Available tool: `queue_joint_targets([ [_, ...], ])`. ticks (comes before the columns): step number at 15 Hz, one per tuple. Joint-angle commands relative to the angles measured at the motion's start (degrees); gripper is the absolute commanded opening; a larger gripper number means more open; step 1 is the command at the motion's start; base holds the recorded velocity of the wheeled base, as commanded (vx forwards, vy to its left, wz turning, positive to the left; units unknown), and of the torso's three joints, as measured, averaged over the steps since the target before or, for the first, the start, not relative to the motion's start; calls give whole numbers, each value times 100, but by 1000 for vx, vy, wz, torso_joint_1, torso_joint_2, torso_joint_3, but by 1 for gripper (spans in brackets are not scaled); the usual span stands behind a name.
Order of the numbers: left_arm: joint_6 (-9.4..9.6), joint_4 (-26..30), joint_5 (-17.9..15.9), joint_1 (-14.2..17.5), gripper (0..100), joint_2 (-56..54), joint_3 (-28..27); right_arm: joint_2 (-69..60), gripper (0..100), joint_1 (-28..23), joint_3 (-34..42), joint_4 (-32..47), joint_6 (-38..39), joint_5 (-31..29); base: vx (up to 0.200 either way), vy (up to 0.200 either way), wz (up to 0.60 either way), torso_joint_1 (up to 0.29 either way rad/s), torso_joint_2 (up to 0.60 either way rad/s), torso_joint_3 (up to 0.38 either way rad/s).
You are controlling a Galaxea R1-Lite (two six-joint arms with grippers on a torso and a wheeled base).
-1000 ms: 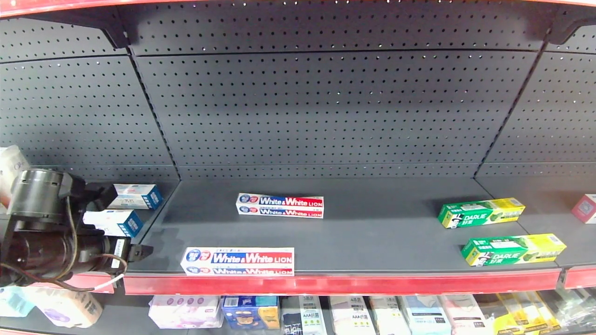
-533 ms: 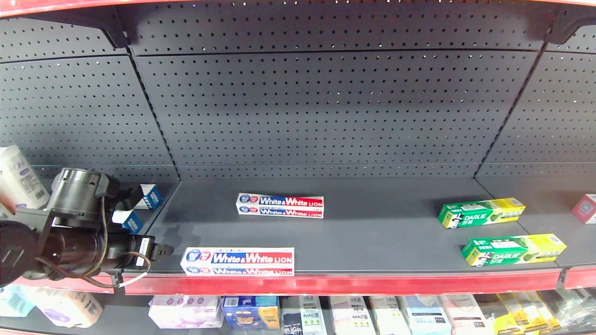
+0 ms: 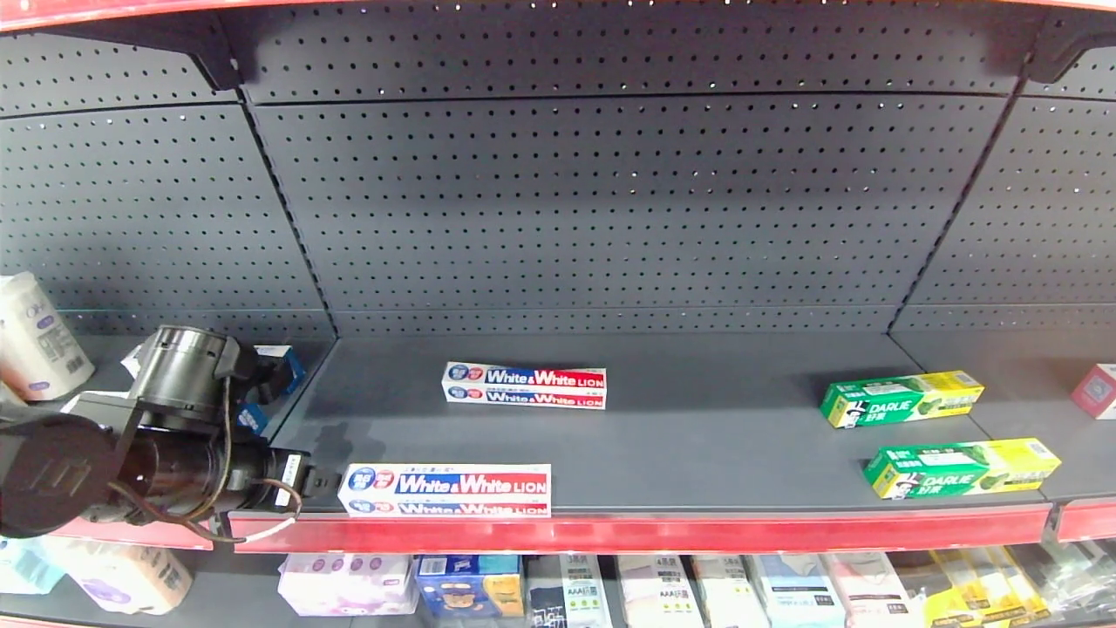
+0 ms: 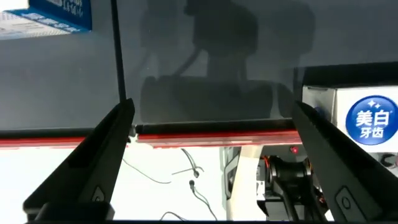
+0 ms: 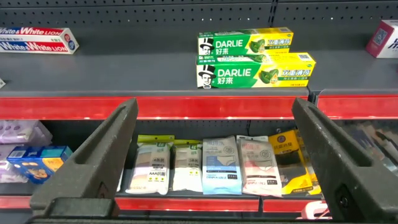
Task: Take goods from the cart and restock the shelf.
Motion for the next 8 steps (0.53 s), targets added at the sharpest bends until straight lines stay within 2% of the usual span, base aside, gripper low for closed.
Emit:
queue_joint_targets([
  [1,-8,-237,8,-15,100,144,31,5,100,1,0,-1,-1,1,0,0,0,0,0,0],
  [8,-8,-351,8,-85,100,214,31,5,100,1,0,-1,-1,1,0,0,0,0,0,0],
])
